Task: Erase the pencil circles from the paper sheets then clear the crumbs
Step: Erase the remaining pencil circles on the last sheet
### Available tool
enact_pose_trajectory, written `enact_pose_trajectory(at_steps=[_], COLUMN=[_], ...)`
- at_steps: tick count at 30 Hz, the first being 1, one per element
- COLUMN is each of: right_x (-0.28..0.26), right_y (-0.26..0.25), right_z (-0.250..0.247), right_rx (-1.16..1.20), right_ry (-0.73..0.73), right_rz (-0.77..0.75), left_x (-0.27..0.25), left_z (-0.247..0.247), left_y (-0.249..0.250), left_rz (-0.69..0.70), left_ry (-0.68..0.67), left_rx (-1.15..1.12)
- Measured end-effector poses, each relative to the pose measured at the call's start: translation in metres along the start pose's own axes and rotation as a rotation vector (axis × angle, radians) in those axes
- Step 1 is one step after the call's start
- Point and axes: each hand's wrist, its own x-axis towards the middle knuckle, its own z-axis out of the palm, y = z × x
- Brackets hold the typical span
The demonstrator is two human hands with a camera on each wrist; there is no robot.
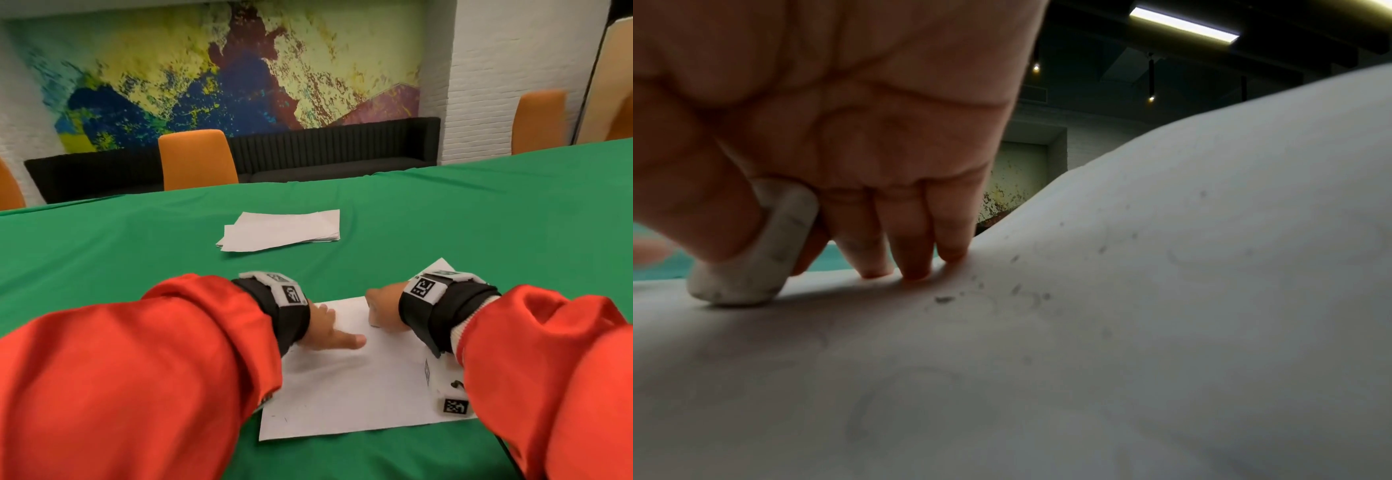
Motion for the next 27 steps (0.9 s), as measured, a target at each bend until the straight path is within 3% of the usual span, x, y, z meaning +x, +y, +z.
enact_pose_trajectory(at_steps=[7,9,12,15,18,23,25,27], right_x=[-0.002,-0.002,-0.001,-0.002,-0.002,-0.002,-0.001,-0.001], right_y=[-0.001,0.000,-0.001,-0.003,-0.004,-0.003,-0.004,-0.005], right_z=[-0.001,-0.001,0.000,0.000,0.000,0.001,0.001,0.002], right_rx=[-0.018,-0.024,-0.039,-0.033,-0.020,-0.018,-0.006,0.009], right_ry=[-0.020,-0.005,-0.002,-0.006,-0.008,0.007,0.011,0.019], right_rz=[-0.009,-0.009,0.002,0.005,0.015,0.016,0.023,0.033], left_x=[-0.041,-0.047,-0.046,-0.042,-0.050,-0.077,-0.079,-0.075], left_z=[0.003,0.000,0.004,0.024,0.036,0.025,0.019,0.013], left_y=[-0.044,-0.050,-0.035,-0.008,-0.007,-0.042,-0.048,-0.043], left_rz=[-0.316,-0.306,-0.118,0.031,-0.026,-0.284,-0.301,-0.215], left_ry=[-0.118,-0.037,0.080,0.010,-0.051,-0.102,-0.028,0.073], left_rx=[0.126,0.127,0.018,-0.048,-0.011,0.119,0.074,-0.004])
